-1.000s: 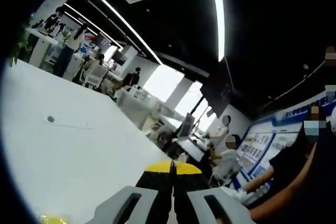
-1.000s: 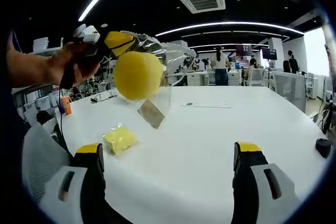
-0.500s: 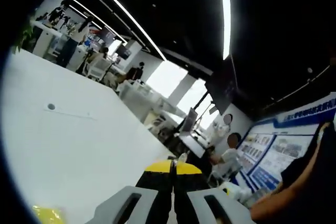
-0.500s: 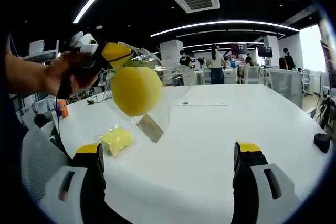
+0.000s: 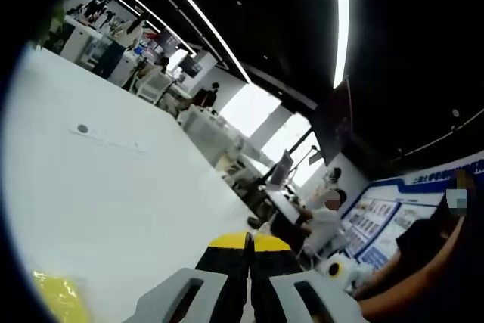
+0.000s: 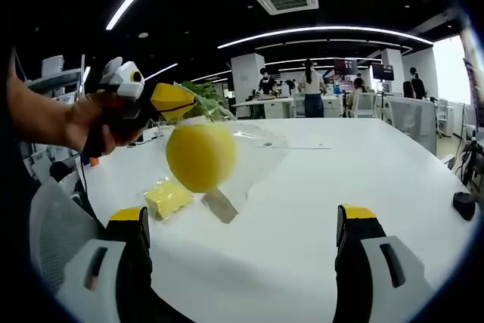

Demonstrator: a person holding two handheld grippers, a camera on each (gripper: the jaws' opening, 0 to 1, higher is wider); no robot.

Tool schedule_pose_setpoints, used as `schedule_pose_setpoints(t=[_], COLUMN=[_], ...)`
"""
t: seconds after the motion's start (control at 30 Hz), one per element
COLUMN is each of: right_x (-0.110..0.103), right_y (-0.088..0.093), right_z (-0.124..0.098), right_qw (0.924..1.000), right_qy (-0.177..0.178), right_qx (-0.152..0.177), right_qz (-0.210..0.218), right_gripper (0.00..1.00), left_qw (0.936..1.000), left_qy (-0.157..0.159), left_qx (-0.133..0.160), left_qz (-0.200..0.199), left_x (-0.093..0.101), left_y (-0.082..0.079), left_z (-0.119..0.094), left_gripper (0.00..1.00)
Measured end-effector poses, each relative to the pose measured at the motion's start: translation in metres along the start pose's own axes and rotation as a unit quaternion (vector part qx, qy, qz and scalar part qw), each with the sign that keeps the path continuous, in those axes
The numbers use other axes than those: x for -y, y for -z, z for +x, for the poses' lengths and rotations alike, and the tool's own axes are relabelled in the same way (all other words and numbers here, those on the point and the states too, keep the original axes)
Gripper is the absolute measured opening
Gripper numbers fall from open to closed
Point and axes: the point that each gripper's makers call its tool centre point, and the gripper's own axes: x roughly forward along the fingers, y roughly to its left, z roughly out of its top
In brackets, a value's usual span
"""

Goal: Compare the silicone blocks by pressing each to a similar depth, holding the contact briefly, and releasing to observe deformation and rebound differences across the visible hardness samples.

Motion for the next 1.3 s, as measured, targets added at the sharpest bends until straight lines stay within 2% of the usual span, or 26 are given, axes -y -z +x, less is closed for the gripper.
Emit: schedule_pose_setpoints(t=[0.27,0.37,0.57,0.7,0.87,0.97,1.07,1.13,1.2,1.27,1.3], right_x=[-0.001,-0.001,-0.001,-0.002,-0.003,-0.003,-0.003,-0.003,-0.004,-0.005,-0.005], right_y=[0.002,0.002,0.004,0.005,0.005,0.006,0.007,0.007,0.007,0.007,0.007], right_z=[0.001,0.001,0.001,0.002,0.002,0.002,0.002,0.003,0.003,0.003,0.003], right_qw=[1.0000,1.0000,0.9999,0.9999,0.9999,0.9999,0.9999,0.9998,0.9998,0.9998,0.9998], right_qy=[-0.002,-0.003,-0.003,-0.005,-0.006,-0.006,-0.007,-0.007,-0.008,-0.010,-0.011], right_qx=[-0.004,-0.005,-0.010,-0.011,-0.013,-0.015,-0.016,-0.016,-0.017,-0.017,-0.017], right_qz=[0.001,0.000,0.005,0.002,0.000,0.002,0.001,0.003,0.004,0.002,0.001], right_gripper=[0.96,0.96,0.96,0.96,0.96,0.96,0.96,0.96,0.96,0.96,0.96], left_qw=[0.9998,0.9987,0.9972,0.9954,0.9965,0.9956,0.9946,0.9935,0.9915,0.9888,0.9891], left_qy=[-0.012,-0.017,-0.031,-0.041,-0.068,-0.085,-0.103,-0.113,-0.129,-0.145,-0.145], left_qx=[-0.014,-0.013,-0.017,0.000,-0.001,0.004,0.002,-0.006,-0.014,-0.025,-0.023], left_qz=[-0.009,-0.047,-0.065,-0.086,-0.048,-0.038,-0.011,0.004,-0.005,0.023,0.018], left_x=[-0.014,-0.026,-0.042,-0.054,-0.070,-0.082,-0.093,-0.100,-0.107,-0.117,-0.118], left_y=[0.017,0.023,0.031,0.028,0.026,0.021,0.020,0.019,0.021,0.023,0.023], left_z=[0.002,0.002,0.002,-0.002,-0.004,-0.005,-0.006,-0.005,-0.006,-0.008,-0.008], left_gripper=[0.00,0.00,0.00,0.00,0.00,0.00,0.00,0.00,0.00,0.00,0.00])
